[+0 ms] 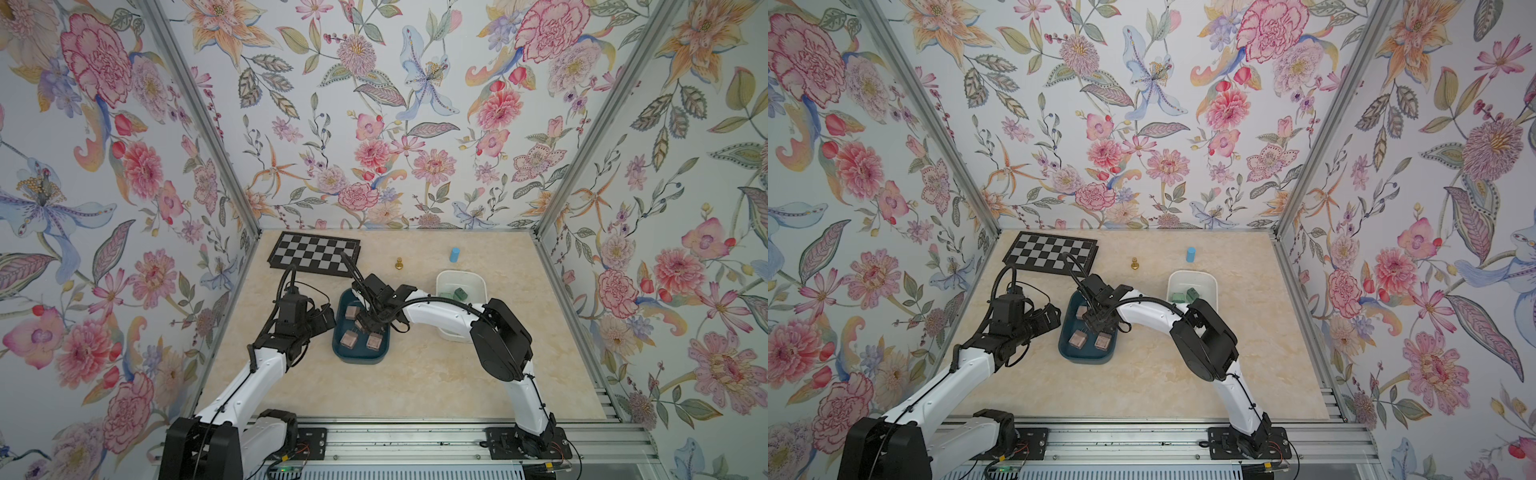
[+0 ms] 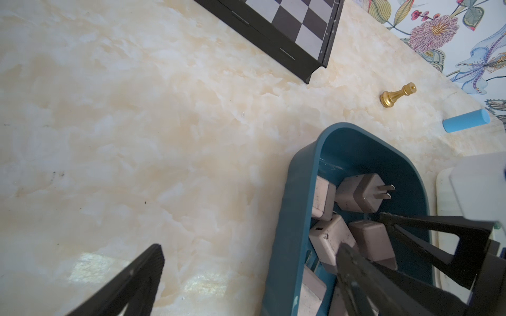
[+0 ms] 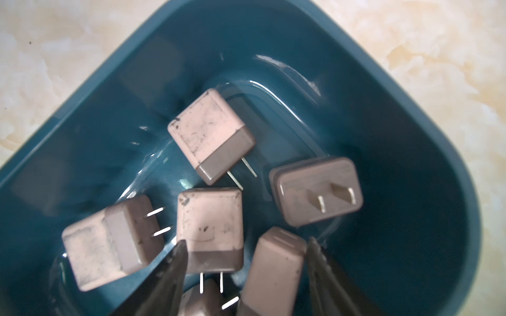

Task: Place the plugs by color into the storage box
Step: Place the plug in the storage box, then move the storage box to the center of the board.

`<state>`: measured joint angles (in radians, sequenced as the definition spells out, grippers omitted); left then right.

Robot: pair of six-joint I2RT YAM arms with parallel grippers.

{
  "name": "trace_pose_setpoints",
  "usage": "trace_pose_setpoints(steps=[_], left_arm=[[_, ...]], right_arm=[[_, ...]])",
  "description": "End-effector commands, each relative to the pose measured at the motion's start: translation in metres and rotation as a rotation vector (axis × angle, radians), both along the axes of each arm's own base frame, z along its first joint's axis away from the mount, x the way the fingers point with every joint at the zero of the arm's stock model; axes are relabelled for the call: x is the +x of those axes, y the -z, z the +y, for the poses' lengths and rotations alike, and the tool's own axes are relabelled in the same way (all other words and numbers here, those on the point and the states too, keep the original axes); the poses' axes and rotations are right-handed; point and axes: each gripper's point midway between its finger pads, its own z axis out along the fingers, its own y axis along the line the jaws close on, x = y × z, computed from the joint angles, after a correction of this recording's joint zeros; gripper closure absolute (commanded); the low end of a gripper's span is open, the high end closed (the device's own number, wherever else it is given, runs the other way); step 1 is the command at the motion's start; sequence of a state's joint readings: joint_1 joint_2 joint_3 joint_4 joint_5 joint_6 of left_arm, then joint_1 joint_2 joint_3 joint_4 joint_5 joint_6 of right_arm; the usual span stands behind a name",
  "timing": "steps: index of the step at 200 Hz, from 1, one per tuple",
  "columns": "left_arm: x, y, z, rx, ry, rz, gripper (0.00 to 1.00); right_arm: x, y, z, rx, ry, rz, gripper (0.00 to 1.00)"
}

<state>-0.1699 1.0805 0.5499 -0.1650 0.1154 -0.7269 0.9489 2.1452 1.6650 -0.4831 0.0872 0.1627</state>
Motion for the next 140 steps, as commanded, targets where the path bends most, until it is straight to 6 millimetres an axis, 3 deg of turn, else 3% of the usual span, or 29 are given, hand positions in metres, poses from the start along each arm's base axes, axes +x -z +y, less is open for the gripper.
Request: trace_pose_setpoints(steps=[1, 19, 36, 65, 90, 102, 121, 140], left_arm=[[-0.002, -0.003, 0.01, 0.043, -0.022, -0.007, 0.01], [0.0, -0.009, 0.012, 0.048, -0.029, -0.024, 0.01], [0.001, -0.013, 0.012, 0.048, -0.034, -0.037, 0.01], [0.001, -0.012, 0.011, 0.038, -0.031, -0.029, 0.01], [0.0, -0.01, 0.009, 0.026, -0.03, -0.035, 0.0], [0.0, -0.009, 0.009, 0.021, -0.032, -0.035, 0.01], [0.0, -0.008, 0.008, 0.016, -0.031, -0.033, 0.01], [0.0, -0.008, 0.009, 0.018, -0.032, -0.035, 0.01]], right_arm=[[-0.001, -0.032, -0.007, 0.035, 0.02, -0.026, 0.27], [0.005, -0.063, -0.019, 0.081, 0.058, -0.06, 0.26], [0.017, -0.089, -0.048, 0.118, 0.13, -0.086, 0.23], [0.05, -0.114, -0.14, 0.15, 0.329, -0.11, 0.19], [0.074, -0.107, -0.238, 0.167, 0.543, -0.067, 0.18], [0.078, -0.098, -0.275, 0.167, 0.616, -0.041, 0.18], [0.081, -0.081, -0.321, 0.151, 0.702, -0.006, 0.18], [0.081, -0.063, -0.348, 0.158, 0.749, 0.044, 0.22]])
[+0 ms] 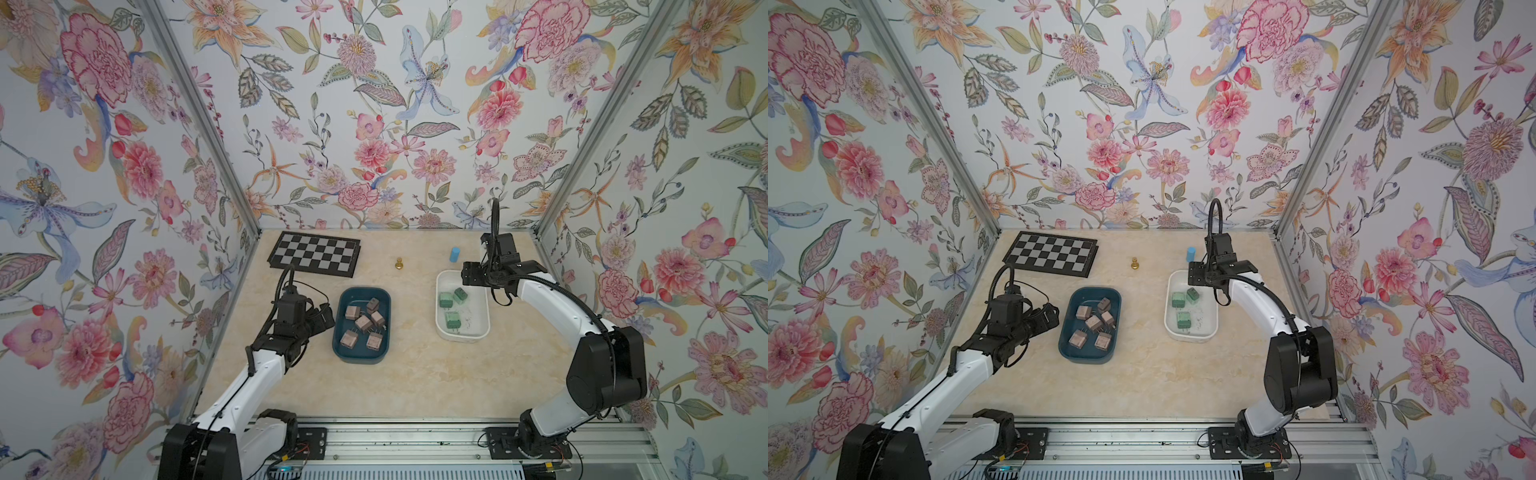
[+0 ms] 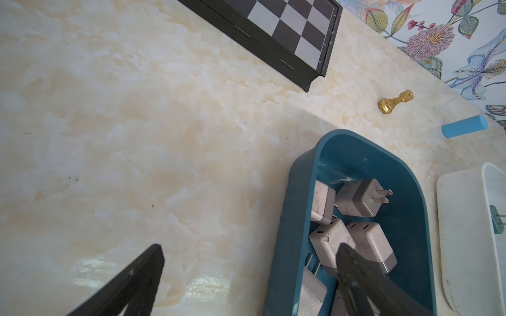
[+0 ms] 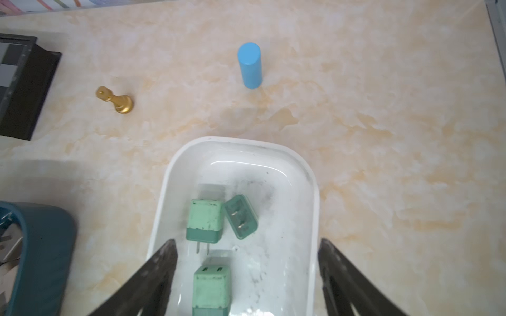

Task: Place the plugs by color into the storage box
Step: Move the storage box to the center of the board.

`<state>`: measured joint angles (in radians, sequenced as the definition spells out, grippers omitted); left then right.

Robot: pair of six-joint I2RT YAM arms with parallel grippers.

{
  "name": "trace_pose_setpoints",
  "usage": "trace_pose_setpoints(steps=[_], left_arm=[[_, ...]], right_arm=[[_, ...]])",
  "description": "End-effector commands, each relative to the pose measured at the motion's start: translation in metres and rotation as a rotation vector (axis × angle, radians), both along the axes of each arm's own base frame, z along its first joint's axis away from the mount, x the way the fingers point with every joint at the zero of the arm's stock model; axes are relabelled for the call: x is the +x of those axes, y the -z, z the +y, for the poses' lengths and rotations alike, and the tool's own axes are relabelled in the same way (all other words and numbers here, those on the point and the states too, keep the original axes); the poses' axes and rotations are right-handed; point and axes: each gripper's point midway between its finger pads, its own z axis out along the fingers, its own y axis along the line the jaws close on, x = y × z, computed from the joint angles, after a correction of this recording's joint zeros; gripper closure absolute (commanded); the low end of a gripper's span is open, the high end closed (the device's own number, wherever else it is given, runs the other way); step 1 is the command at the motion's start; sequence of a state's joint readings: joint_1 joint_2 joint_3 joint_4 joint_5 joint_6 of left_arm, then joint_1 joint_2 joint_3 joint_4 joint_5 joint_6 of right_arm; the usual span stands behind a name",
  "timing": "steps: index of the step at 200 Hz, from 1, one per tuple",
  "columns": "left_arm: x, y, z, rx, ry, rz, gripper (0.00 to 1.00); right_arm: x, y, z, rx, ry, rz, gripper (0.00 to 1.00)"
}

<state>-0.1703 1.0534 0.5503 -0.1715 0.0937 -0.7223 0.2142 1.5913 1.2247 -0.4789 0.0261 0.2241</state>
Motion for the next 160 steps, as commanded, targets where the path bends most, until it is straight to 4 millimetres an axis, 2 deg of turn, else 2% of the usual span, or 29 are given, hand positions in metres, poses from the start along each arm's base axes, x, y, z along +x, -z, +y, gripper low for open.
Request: trace_pose_setpoints(steps=[1, 27, 44, 62, 99, 134, 160], left_arm=[[0.001, -0.002, 0.005, 0.004, -0.02, -0.013, 0.01], [0.0, -0.003, 0.005, 0.007, -0.02, -0.021, 0.01], [0.0, -0.003, 0.005, 0.007, -0.02, -0.02, 0.01], [-0.001, -0.002, 0.006, 0.008, -0.022, -0.015, 0.01], [-0.004, -0.002, 0.007, 0.012, -0.022, -0.014, 0.01], [-0.006, -0.003, 0.009, 0.023, -0.023, -0.014, 0.01], [-0.006, 0.001, 0.008, 0.018, -0.028, -0.015, 0.01]], right_arm=[[-0.011, 0.024, -0.013, 0.052, -0.007, 0.085, 0.22], [-0.011, 0.049, -0.021, 0.078, -0.005, 0.136, 0.39], [-0.012, 0.065, -0.012, 0.095, -0.023, 0.169, 0.53], [-0.016, 0.079, 0.002, 0.09, -0.037, 0.202, 0.6], [-0.022, 0.092, 0.033, 0.094, -0.076, 0.224, 0.64], [-0.022, 0.078, 0.053, 0.122, -0.103, 0.195, 0.64], [-0.026, 0.082, 0.078, 0.13, -0.142, 0.212, 0.64]])
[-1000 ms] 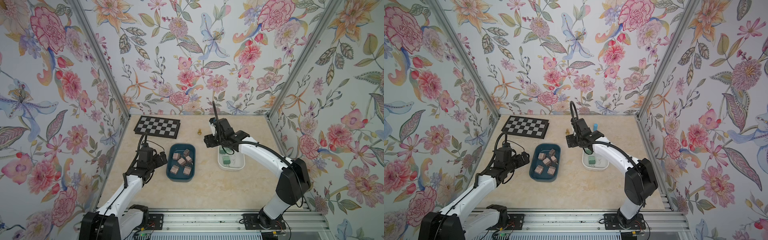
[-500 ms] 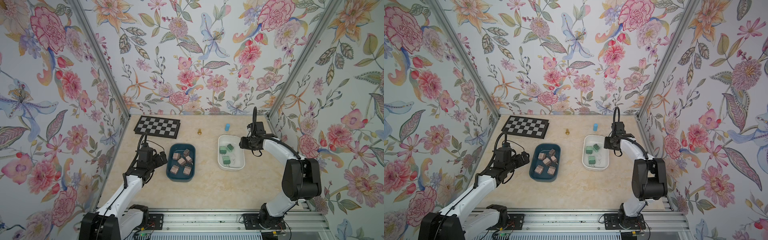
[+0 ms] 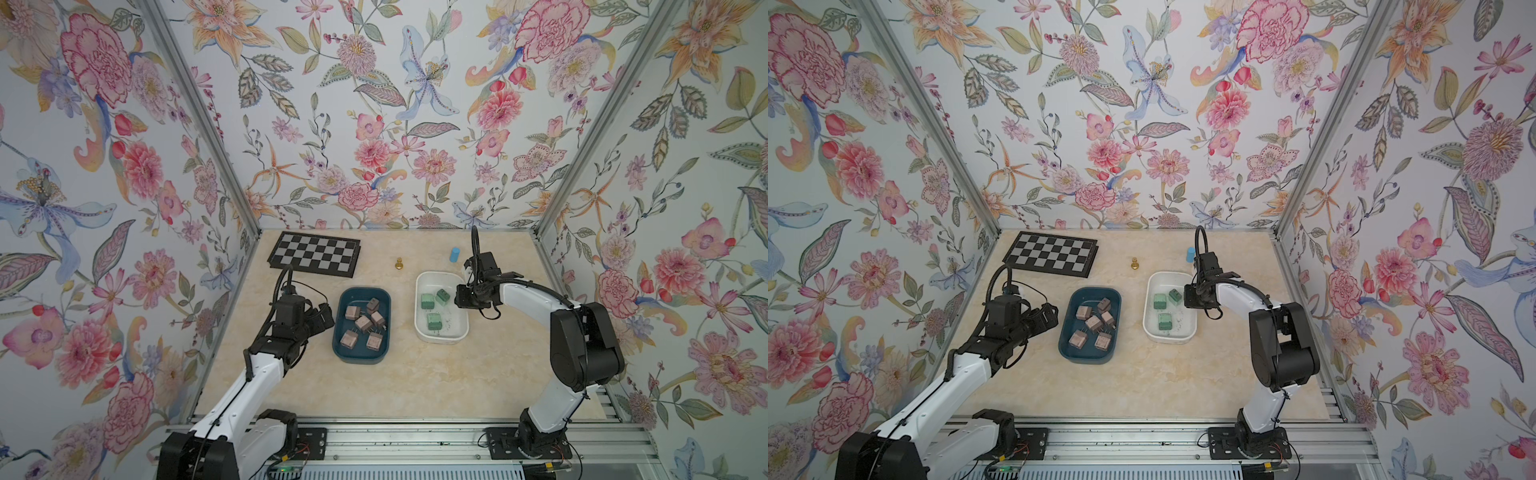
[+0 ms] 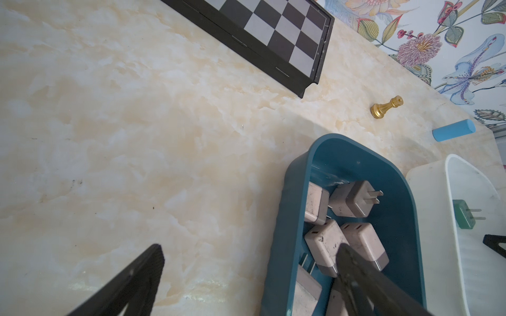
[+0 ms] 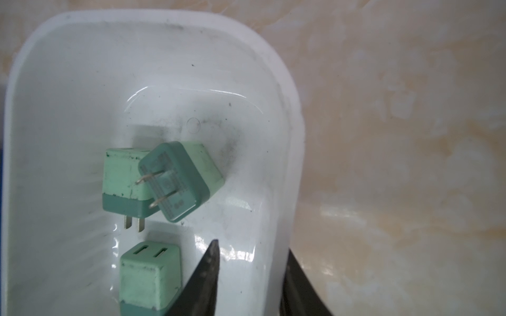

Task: Place the plugs by color into the storage box
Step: Move the storage box to the center of the board, then reset both arms

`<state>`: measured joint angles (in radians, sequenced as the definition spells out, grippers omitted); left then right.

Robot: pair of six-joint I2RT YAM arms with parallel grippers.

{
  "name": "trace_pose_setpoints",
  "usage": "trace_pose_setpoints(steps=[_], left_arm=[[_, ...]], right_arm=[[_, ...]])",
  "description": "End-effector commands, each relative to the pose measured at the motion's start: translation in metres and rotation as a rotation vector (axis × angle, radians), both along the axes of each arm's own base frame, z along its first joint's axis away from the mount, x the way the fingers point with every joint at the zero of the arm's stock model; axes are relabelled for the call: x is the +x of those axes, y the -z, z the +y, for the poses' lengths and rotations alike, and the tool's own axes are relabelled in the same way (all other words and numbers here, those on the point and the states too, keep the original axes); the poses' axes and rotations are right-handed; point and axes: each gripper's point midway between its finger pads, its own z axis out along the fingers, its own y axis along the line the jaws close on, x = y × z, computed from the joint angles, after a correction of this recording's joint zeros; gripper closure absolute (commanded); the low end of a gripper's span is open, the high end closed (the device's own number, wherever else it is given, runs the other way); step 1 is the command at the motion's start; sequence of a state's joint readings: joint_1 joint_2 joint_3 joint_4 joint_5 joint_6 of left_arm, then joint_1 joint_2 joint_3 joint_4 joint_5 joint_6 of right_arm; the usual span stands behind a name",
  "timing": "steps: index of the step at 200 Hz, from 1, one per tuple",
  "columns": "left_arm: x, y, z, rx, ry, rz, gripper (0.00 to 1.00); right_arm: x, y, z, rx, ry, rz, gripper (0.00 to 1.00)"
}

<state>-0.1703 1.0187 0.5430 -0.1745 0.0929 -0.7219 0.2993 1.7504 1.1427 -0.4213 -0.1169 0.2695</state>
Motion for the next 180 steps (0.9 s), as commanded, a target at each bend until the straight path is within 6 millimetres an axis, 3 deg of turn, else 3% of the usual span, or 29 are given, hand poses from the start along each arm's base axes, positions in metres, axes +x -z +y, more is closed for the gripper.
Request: trace_pose_setpoints(steps=[1, 24, 35, 46, 63, 92, 112, 132, 158, 161, 168, 180], left_arm=[[-0.003, 0.008, 0.008, 0.021, -0.029, 0.009, 0.0], [0.0, 0.005, 0.014, 0.052, -0.047, -0.006, 0.01], [0.003, 0.001, 0.019, 0.085, -0.061, -0.021, 0.01], [0.007, -0.006, 0.028, 0.142, -0.082, -0.039, 0.01], [0.014, -0.017, 0.049, 0.253, -0.138, -0.054, 0.01], [0.017, -0.042, 0.103, 0.475, -0.394, -0.099, 0.01], [0.024, -0.053, 0.116, 0.56, -0.427, -0.212, 0.01], [0.032, -0.06, 0.102, 0.671, -0.245, -0.406, 0.01], [0.012, -0.069, 0.13, 0.533, -0.439, -0.621, 0.01], [0.007, -0.059, 0.133, 0.526, -0.445, -0.614, 0.01], [0.006, -0.055, 0.139, 0.506, -0.47, -0.63, 0.01], [0.021, -0.044, 0.135, 0.544, -0.383, -0.587, 0.01]], right_arm=[[0.002, -0.002, 0.023, 0.037, -0.019, -0.001, 0.64], [-0.001, 0.006, 0.041, 0.029, -0.047, 0.017, 0.58], [0.0, 0.005, 0.041, 0.017, -0.044, 0.006, 0.43], [0.004, -0.003, 0.036, 0.001, -0.03, -0.026, 0.19], [0.01, -0.025, 0.021, -0.012, 0.002, -0.098, 0.0], [0.023, -0.055, -0.03, -0.034, 0.097, -0.237, 0.0], [0.031, -0.062, -0.069, -0.064, 0.147, -0.323, 0.0], [0.036, -0.058, -0.102, -0.13, 0.189, -0.39, 0.0], [0.042, -0.04, -0.125, -0.14, 0.23, -0.431, 0.0], [0.042, -0.036, -0.128, -0.141, 0.235, -0.427, 0.0], [0.044, -0.029, -0.131, -0.143, 0.238, -0.442, 0.0], [0.048, -0.023, -0.137, -0.182, 0.234, -0.477, 0.0]])
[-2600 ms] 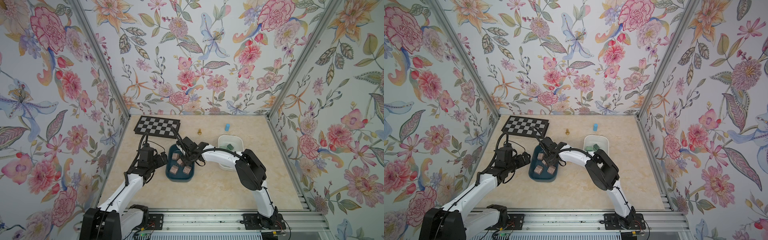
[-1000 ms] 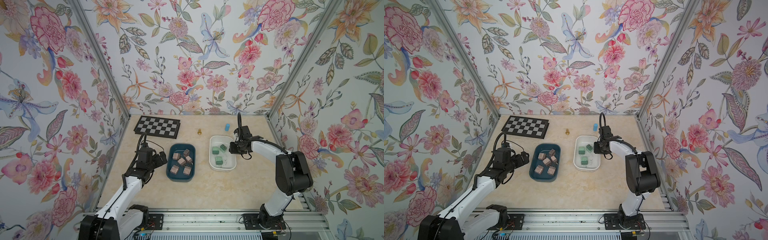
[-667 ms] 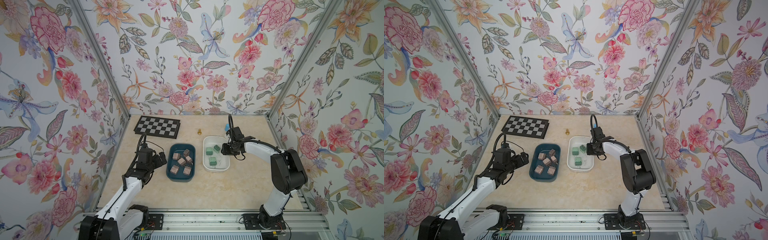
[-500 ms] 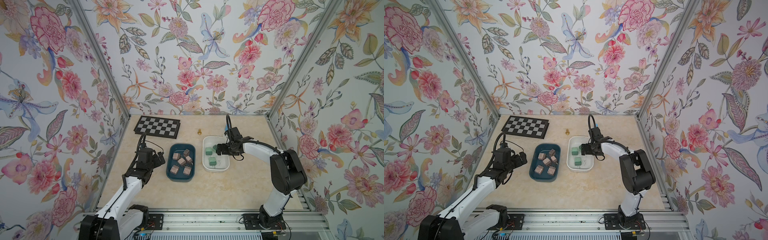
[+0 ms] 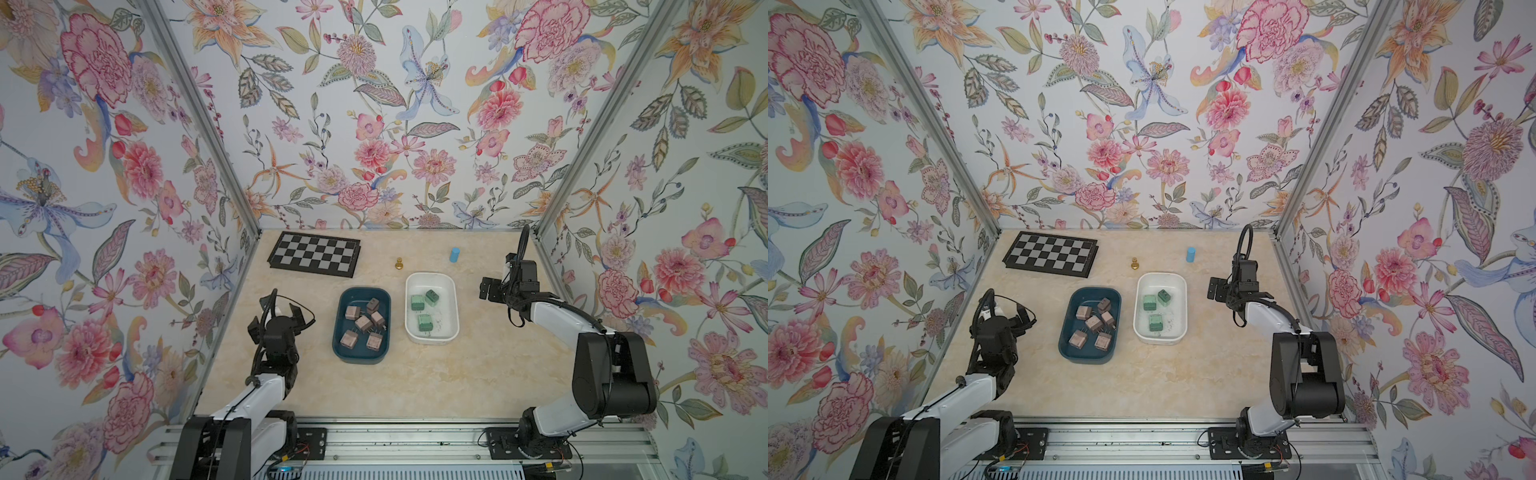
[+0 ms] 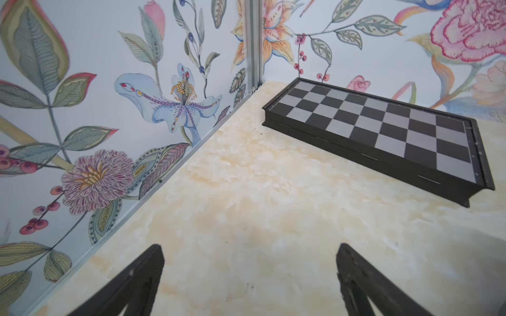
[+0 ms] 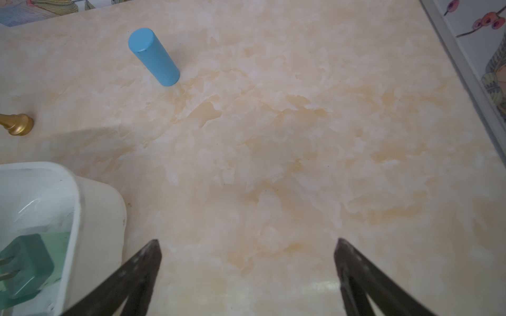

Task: Place the plugs by color into the storage box
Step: Reset both arms

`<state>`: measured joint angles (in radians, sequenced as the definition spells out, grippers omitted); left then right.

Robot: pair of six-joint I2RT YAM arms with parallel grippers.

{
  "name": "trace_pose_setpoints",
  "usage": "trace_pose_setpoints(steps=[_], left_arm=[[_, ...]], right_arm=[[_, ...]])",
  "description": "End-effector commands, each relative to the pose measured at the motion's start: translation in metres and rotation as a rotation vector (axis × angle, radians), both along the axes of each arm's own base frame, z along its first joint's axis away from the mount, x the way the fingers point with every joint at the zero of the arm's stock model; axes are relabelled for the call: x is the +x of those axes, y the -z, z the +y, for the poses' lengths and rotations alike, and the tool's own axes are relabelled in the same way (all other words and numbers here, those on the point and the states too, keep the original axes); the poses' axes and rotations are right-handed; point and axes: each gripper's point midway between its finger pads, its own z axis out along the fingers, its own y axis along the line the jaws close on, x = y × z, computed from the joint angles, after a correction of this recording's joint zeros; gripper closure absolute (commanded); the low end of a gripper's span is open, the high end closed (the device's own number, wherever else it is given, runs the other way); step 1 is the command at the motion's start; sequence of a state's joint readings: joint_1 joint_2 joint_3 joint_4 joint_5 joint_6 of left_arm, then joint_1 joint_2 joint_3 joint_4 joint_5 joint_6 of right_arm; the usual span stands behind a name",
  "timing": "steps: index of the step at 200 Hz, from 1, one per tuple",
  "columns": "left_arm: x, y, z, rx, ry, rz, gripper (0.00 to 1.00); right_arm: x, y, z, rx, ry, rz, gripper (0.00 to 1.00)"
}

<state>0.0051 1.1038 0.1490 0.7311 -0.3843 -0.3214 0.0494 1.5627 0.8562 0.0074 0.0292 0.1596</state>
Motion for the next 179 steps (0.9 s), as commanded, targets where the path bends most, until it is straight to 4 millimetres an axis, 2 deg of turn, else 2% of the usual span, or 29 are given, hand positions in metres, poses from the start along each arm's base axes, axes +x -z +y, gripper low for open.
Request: trace_pose_setpoints(steps=[1, 10, 23, 28, 31, 42, 57, 61, 66, 69, 82, 87, 90, 98, 110, 117, 121, 125, 134, 179], left_arm=[[0.021, -0.043, 0.002, 0.051, 0.059, -0.205, 0.01], [0.027, -0.035, 0.0, 0.089, 0.086, -0.169, 0.01], [0.033, -0.036, -0.005, 0.118, 0.128, -0.183, 0.01], [0.036, -0.036, -0.008, 0.128, 0.15, -0.185, 0.01], [0.043, -0.044, -0.008, 0.128, 0.162, -0.207, 0.01], [0.052, -0.042, -0.015, 0.138, 0.22, -0.209, 0.0], [0.051, -0.043, -0.041, 0.175, 0.369, -0.223, 0.01], [0.042, -0.036, -0.045, 0.186, 0.381, -0.221, 0.01], [0.034, -0.03, -0.045, 0.197, 0.362, -0.232, 0.01], [0.029, -0.04, -0.043, 0.208, 0.343, -0.291, 0.01], [0.016, -0.042, -0.038, 0.191, 0.324, -0.335, 0.0], [0.018, -0.034, -0.033, 0.173, 0.304, -0.295, 0.01], [0.019, -0.039, -0.032, 0.174, 0.294, -0.305, 0.01], [0.027, -0.036, -0.033, 0.17, 0.305, -0.278, 0.01], [0.044, -0.034, -0.042, 0.189, 0.352, -0.253, 0.01], [0.053, -0.028, -0.049, 0.199, 0.39, -0.209, 0.0], [0.053, -0.021, -0.051, 0.202, 0.401, -0.172, 0.01], [0.061, -0.027, -0.054, 0.214, 0.411, -0.179, 0.01], [0.063, -0.028, -0.06, 0.227, 0.441, -0.177, 0.01], [0.063, -0.03, -0.063, 0.237, 0.452, -0.19, 0.01]], right_arm=[[0.018, 0.005, -0.013, -0.076, -0.004, -0.108, 0.0], [0.018, 0.014, -0.015, -0.099, -0.014, -0.113, 0.0], [0.018, 0.022, -0.022, -0.136, 0.001, -0.116, 0.0], [0.02, 0.02, -0.024, -0.15, -0.002, -0.124, 0.0], [0.02, 0.017, -0.024, -0.16, -0.005, -0.142, 0.0], [0.019, 0.007, -0.025, -0.182, -0.01, -0.243, 0.0], [0.015, 0.003, -0.023, -0.176, -0.019, -0.262, 0.0], [0.013, 0.002, -0.021, -0.173, -0.03, -0.269, 0.0], [0.012, 0.0, -0.019, -0.17, -0.044, -0.286, 0.0], [0.01, -0.002, -0.017, -0.168, -0.051, -0.301, 0.0], [0.0, -0.01, -0.012, -0.171, -0.068, -0.367, 0.0], [-0.005, -0.011, -0.012, -0.172, -0.071, -0.395, 0.0], [-0.008, -0.014, -0.012, -0.17, -0.071, -0.416, 0.0], [-0.015, -0.018, -0.012, -0.168, -0.068, -0.461, 0.0], [-0.029, -0.017, -0.011, -0.156, -0.075, -0.526, 0.0], [-0.033, -0.023, -0.012, -0.161, -0.063, -0.603, 0.0], [-0.035, -0.019, -0.014, -0.163, -0.058, -0.584, 0.0], [-0.035, -0.014, -0.015, -0.159, -0.052, -0.542, 0.0], [-0.029, -0.016, -0.015, -0.159, -0.052, -0.533, 0.0], [-0.031, -0.015, -0.016, -0.167, -0.045, -0.536, 0.0]])
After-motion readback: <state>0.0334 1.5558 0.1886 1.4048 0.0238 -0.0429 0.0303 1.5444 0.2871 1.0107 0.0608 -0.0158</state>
